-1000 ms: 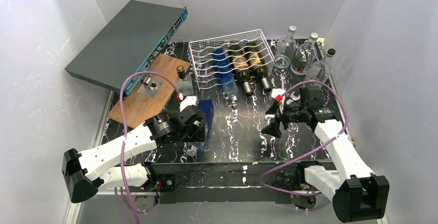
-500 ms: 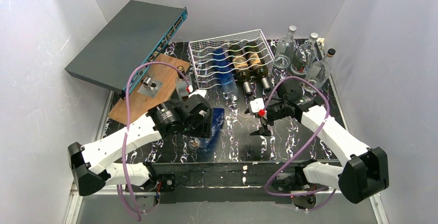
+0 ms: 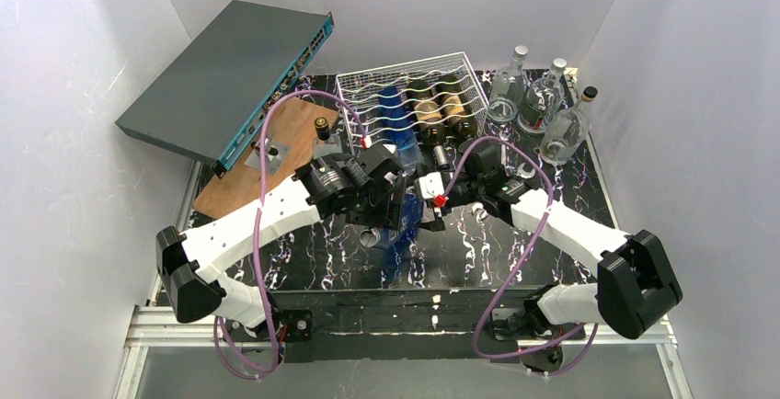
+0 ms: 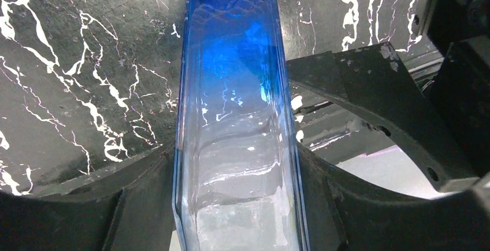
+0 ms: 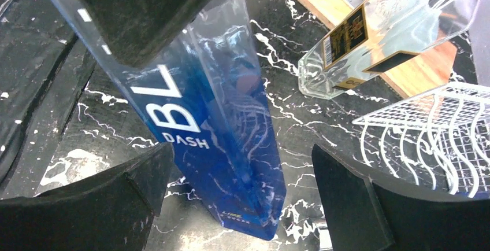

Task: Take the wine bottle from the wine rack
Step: Place the wine bottle at the center of the board.

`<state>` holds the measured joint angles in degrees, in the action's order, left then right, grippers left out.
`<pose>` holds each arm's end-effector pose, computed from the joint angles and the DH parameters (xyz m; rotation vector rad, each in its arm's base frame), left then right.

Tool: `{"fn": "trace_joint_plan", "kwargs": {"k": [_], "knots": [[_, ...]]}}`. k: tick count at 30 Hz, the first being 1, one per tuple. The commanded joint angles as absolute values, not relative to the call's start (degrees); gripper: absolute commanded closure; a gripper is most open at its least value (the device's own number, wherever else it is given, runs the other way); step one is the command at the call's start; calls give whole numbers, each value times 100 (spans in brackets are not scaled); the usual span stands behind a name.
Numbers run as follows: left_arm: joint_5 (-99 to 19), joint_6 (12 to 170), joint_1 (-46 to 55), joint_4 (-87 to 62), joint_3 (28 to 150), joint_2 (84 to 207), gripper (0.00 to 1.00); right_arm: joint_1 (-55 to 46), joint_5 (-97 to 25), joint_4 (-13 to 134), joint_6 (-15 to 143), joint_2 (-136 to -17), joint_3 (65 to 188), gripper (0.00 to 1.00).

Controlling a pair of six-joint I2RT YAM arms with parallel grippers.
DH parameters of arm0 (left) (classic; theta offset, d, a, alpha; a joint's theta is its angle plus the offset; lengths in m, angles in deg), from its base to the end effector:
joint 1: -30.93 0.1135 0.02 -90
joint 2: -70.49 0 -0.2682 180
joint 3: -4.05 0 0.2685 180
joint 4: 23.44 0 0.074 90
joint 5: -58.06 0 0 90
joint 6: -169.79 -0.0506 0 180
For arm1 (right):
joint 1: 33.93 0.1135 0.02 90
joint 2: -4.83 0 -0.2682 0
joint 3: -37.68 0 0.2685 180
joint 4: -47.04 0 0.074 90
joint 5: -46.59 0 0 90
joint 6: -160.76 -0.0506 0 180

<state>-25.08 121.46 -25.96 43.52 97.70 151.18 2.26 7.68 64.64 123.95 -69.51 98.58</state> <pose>0.1751 -0.2574 0.3379 0.2933 2.5762 -0.5370 0.2184 0.2086 0.2548 -1.7047 0.9918 0.7409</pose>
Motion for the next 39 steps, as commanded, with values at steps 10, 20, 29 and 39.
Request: {"fn": "trace_joint_plan", "kwargs": {"k": [10,20,29,39], "knots": [[-2598,12905,-2295,3798,10006,14885,100,350,844,5883,12130,-6671,9436,2],[-3010,13349,-2084,3431,9920,14907,100,489,483,4951,11834,-6766,9139,2],[-3535,13338,-1914,3228,10016,15138,100,633,739,4590,11763,-7240,9203,3],[-3677,13305,-1748,3176,9981,15171,95,633,874,4847,12051,-7342,9226,30]]}}
